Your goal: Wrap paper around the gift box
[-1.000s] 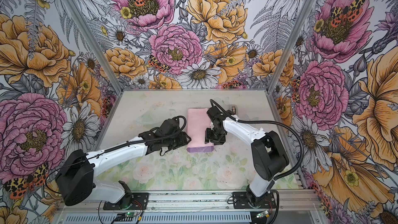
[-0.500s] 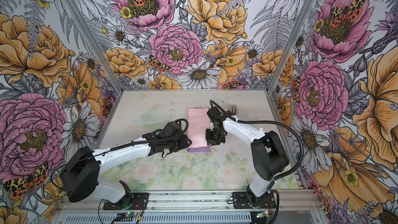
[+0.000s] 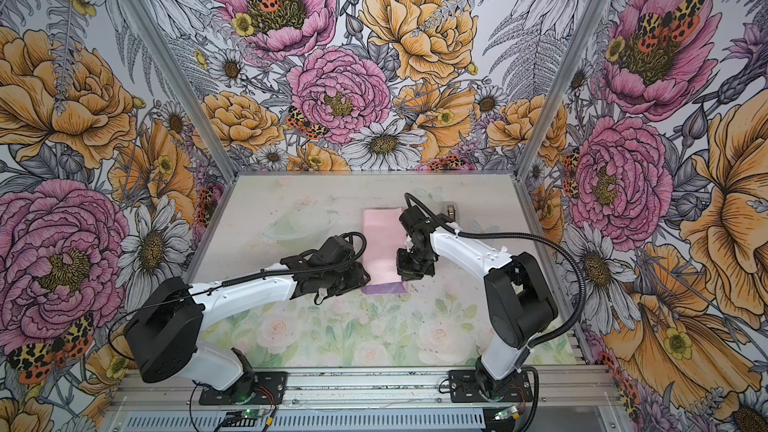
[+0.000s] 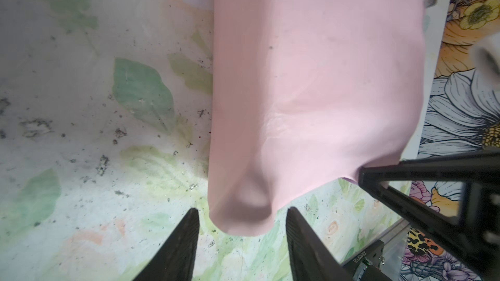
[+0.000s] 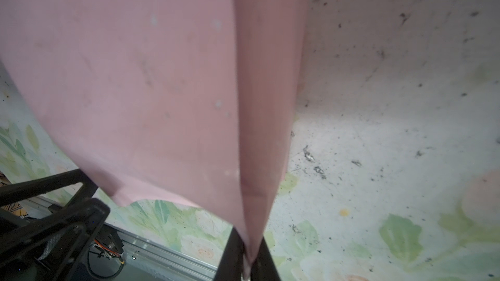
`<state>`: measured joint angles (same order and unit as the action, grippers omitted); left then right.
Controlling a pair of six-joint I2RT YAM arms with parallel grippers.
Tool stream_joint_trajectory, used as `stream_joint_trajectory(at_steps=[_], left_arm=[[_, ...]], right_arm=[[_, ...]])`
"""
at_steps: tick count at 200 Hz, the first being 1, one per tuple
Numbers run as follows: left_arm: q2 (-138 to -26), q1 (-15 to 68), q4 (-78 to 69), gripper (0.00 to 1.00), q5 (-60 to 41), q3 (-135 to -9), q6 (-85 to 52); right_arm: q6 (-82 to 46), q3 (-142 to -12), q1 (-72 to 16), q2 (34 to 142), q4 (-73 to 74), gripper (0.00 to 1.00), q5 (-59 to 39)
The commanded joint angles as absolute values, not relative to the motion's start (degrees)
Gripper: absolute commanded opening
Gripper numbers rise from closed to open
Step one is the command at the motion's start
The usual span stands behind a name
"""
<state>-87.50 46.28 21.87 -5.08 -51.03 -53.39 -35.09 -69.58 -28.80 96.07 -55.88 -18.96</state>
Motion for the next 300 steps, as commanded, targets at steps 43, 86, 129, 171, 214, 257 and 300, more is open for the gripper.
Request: stream_joint_trajectory(at_steps=[43, 86, 129, 171, 214, 257, 300], left_arm=[[-90.6, 45.9, 18.8, 0.40, -5.0, -54.5, -50.9], [-88.1, 44.9, 20.9, 0.33, -5.2, -54.9, -50.5], [-81.9, 41.1, 24.0, 0.55, -5.7, -55.6, -46.1], [-81.7, 39.7, 23.5, 0.62, -8.3, -55.5, -34.6], [-85.0, 41.6, 20.9, 0.63, -9.0, -55.0, -31.2], [-86.7, 42.5, 19.3, 0.59, -7.0, -53.7, -33.2], [-88.5, 43.1, 18.6, 0.54, -5.5, -52.7, -33.2]], right_arm=[[-35.8, -69.7, -28.6, 94.9, -53.3, 0.11, -20.6], [-36.0, -71.1, -27.4, 91.7, -53.9, 0.36, -20.8], [-28.7, -74.2, -25.0, 86.7, -55.5, 0.48, -13.8], [-13.4, -74.3, -25.4, 88.2, -53.9, 0.50, -8.1], [-5.7, -68.9, -26.2, 86.6, -46.7, 0.53, -10.8], [-7.4, -63.4, -26.2, 86.2, -42.9, 0.54, -14.0], [-9.5, -60.3, -26.1, 86.8, -40.5, 0.53, -13.1]])
